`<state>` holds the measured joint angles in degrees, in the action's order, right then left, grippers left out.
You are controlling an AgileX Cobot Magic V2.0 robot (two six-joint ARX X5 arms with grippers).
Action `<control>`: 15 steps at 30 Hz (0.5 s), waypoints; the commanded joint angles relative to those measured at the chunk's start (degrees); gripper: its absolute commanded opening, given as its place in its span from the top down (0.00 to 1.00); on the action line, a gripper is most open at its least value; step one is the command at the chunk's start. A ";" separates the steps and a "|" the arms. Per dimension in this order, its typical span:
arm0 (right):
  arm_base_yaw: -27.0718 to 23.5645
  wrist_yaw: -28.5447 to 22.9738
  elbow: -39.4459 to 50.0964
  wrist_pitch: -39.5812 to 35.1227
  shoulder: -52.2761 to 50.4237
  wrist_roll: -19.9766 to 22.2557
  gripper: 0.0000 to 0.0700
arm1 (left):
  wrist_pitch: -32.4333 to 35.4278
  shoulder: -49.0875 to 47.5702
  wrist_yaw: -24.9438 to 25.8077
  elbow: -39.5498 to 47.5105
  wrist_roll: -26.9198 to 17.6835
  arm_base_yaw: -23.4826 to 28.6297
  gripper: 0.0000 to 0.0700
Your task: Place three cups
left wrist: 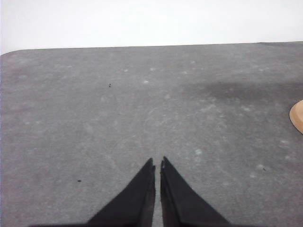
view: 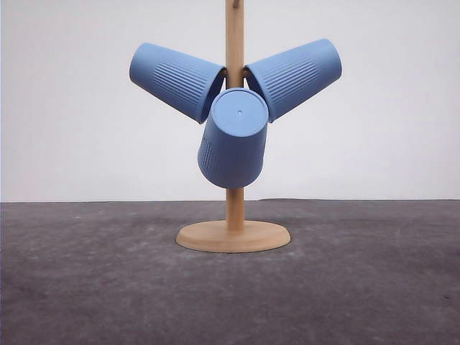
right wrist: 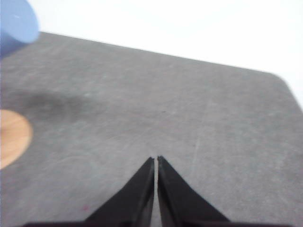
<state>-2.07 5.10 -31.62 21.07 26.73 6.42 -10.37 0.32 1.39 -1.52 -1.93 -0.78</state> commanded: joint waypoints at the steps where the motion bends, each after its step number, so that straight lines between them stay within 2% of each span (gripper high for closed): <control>1: 1.58 -2.03 5.73 -5.29 -2.36 -2.51 0.99 | -0.33 -0.07 -0.11 0.76 0.02 0.02 1.00; 4: 3.02 -2.16 15.04 -10.59 -9.79 -4.28 0.99 | -0.31 -0.07 -0.11 0.76 0.02 0.02 1.00; 8: 3.09 -2.29 23.47 -11.68 -19.67 -6.17 0.99 | -0.33 -0.07 -0.11 0.76 0.02 0.02 1.00; 12: 3.33 -3.97 28.70 -12.15 -26.35 -7.89 0.99 | -0.33 -0.07 -0.09 0.76 0.02 0.02 1.00; 15: 3.76 -5.24 30.97 -14.34 -26.53 -8.71 0.99 | -0.35 -0.07 -0.11 0.76 0.02 0.02 1.00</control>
<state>1.50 0.11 -0.80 7.72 0.27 -0.70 -10.39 0.32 1.39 -1.52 -1.93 -0.78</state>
